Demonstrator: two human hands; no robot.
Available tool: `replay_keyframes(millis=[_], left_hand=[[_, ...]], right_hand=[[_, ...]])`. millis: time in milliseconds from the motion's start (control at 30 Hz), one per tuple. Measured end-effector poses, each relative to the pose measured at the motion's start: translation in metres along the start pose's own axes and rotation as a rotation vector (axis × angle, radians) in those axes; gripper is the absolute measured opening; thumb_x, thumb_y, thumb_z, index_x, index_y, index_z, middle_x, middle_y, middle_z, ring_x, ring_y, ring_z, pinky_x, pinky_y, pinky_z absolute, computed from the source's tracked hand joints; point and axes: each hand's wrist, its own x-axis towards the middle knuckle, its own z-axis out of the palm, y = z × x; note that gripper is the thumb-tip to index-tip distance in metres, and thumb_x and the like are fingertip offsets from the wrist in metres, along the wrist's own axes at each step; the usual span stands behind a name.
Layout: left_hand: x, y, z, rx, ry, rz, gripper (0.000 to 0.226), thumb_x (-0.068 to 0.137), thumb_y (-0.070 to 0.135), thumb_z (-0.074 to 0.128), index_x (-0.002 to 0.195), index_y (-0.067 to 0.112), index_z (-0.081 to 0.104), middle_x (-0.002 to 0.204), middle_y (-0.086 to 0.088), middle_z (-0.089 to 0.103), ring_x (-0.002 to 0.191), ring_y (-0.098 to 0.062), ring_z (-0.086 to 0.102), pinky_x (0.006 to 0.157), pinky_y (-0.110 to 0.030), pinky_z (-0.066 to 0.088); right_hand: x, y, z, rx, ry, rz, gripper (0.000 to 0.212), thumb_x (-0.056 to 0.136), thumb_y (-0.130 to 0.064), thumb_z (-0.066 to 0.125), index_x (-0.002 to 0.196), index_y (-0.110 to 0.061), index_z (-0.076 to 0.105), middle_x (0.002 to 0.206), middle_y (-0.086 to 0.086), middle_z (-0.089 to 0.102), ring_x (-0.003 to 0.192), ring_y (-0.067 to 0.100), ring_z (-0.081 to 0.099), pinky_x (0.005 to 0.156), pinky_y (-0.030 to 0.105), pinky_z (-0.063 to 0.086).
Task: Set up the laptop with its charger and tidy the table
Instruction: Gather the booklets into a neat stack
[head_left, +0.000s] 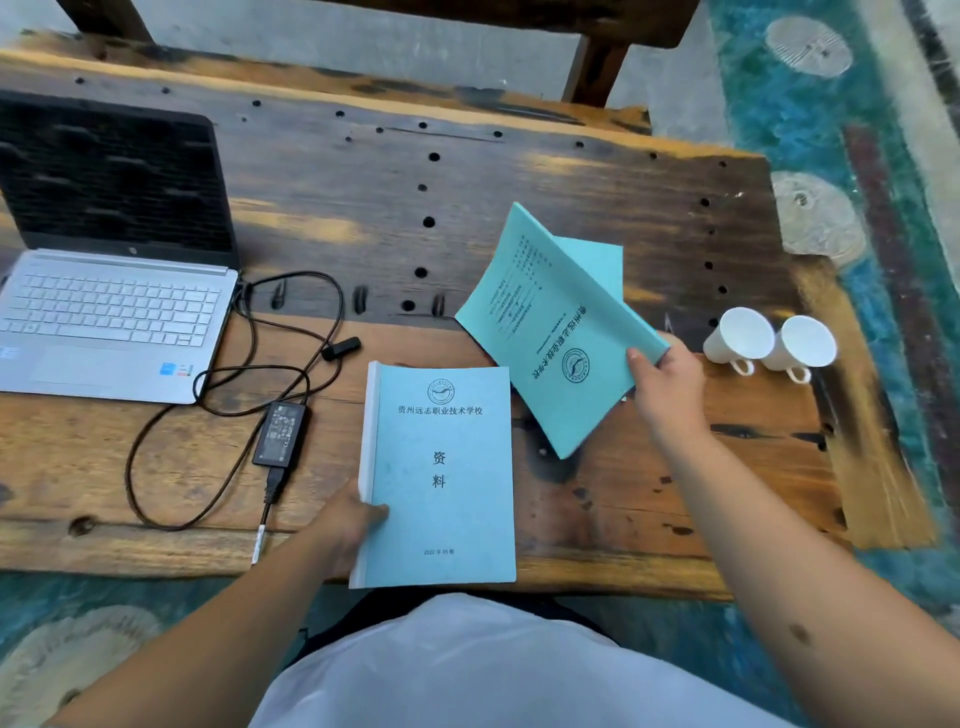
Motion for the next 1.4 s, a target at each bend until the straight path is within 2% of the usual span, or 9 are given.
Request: replay_keyframes(millis=[167, 267, 467, 600, 733, 867, 1000, 1167, 1400], left_hand=[[-0.001, 0.002, -0.002, 0.038, -0.018, -0.004, 0.038, 0.096, 0.001, 0.055, 0.133, 0.0, 0.046, 0.097, -0.009, 0.065, 0.067, -0.014, 0.06, 0.041, -0.022, 0.048], [0.0, 0.002, -0.004, 0.041, -0.016, 0.002, 0.037, 0.096, 0.0, 0.054, 0.132, 0.0, 0.046, 0.11, -0.016, 0.063, 0.069, -0.016, 0.06, 0.047, -0.026, 0.048], [0.003, -0.002, -0.006, -0.018, -0.034, -0.001, 0.038, 0.096, 0.0, 0.055, 0.132, 0.002, 0.046, 0.107, -0.013, 0.064, 0.072, -0.018, 0.062, 0.049, -0.028, 0.05], [0.007, -0.007, -0.008, -0.046, -0.066, 0.043, 0.029, 0.095, -0.001, 0.056, 0.123, 0.005, 0.055, 0.099, -0.009, 0.072, 0.07, -0.02, 0.07, 0.049, -0.029, 0.054], [0.015, -0.016, -0.015, -0.335, -0.18, -0.075, 0.037, 0.102, 0.039, 0.045, 0.125, 0.014, 0.06, 0.106, -0.014, 0.074, 0.096, -0.033, 0.072, 0.077, -0.047, 0.058], [0.026, -0.031, -0.025, -0.438, -0.283, -0.084, 0.046, 0.096, 0.055, 0.046, 0.127, 0.024, 0.059, 0.124, -0.011, 0.068, 0.114, -0.032, 0.064, 0.102, -0.054, 0.045], [0.022, -0.035, -0.02, -0.294, -0.241, 0.081, 0.061, 0.078, 0.04, 0.075, 0.13, 0.017, 0.054, 0.121, -0.007, 0.07, 0.108, -0.026, 0.068, 0.097, -0.051, 0.051], [0.027, -0.036, -0.015, -0.213, -0.13, 0.107, 0.067, 0.071, 0.027, 0.086, 0.127, 0.009, 0.054, 0.116, -0.011, 0.071, 0.103, -0.031, 0.069, 0.094, -0.053, 0.053], [0.036, -0.04, -0.015, 0.009, -0.016, 0.135, 0.033, 0.087, 0.018, 0.072, 0.115, 0.022, 0.056, 0.115, -0.004, 0.069, 0.097, -0.021, 0.067, 0.088, -0.043, 0.056]], right_hand=[[0.013, -0.06, -0.051, -0.111, -0.122, -0.252, 0.02, 0.09, -0.013, 0.061, 0.094, -0.033, 0.064, 0.094, -0.002, 0.07, 0.085, 0.016, 0.065, 0.077, 0.044, 0.054], [0.019, -0.099, -0.075, -0.165, -0.198, -0.349, 0.024, 0.086, -0.023, 0.061, 0.09, -0.046, 0.064, 0.09, -0.014, 0.07, 0.08, 0.005, 0.066, 0.071, 0.034, 0.055], [0.03, -0.13, -0.061, -0.204, -0.7, -0.222, 0.031, 0.094, -0.007, 0.059, 0.089, -0.037, 0.066, 0.086, -0.011, 0.075, 0.078, 0.007, 0.072, 0.057, 0.02, 0.054], [0.042, -0.104, 0.001, -0.363, -1.05, -0.042, 0.015, 0.096, 0.0, 0.055, 0.103, -0.011, 0.063, 0.096, 0.007, 0.072, 0.085, 0.02, 0.07, 0.07, 0.034, 0.057], [0.04, -0.068, 0.069, -0.611, -1.246, -0.048, 0.011, 0.095, -0.011, 0.061, 0.096, -0.021, 0.064, 0.088, -0.006, 0.073, 0.083, 0.018, 0.072, 0.068, 0.033, 0.058], [0.041, -0.032, 0.116, -0.796, -1.113, -0.218, 0.01, 0.093, -0.023, 0.062, 0.102, -0.027, 0.061, 0.105, -0.007, 0.066, 0.098, 0.017, 0.061, 0.087, 0.031, 0.047], [0.037, -0.009, 0.145, -0.75, -0.838, -0.237, 0.014, 0.088, -0.027, 0.068, 0.083, -0.028, 0.055, 0.094, -0.005, 0.061, 0.091, 0.018, 0.052, 0.068, 0.026, 0.036], [0.021, -0.002, 0.173, -0.693, -0.773, -0.328, 0.032, 0.087, -0.021, 0.068, 0.118, -0.015, 0.065, 0.122, 0.002, 0.066, 0.113, 0.022, 0.057, 0.085, 0.026, 0.039], [-0.026, 0.014, 0.163, -0.544, -0.764, -0.194, 0.064, 0.092, -0.022, 0.065, 0.148, -0.014, 0.036, 0.154, 0.007, 0.038, 0.14, 0.024, 0.036, 0.107, 0.026, 0.027]])
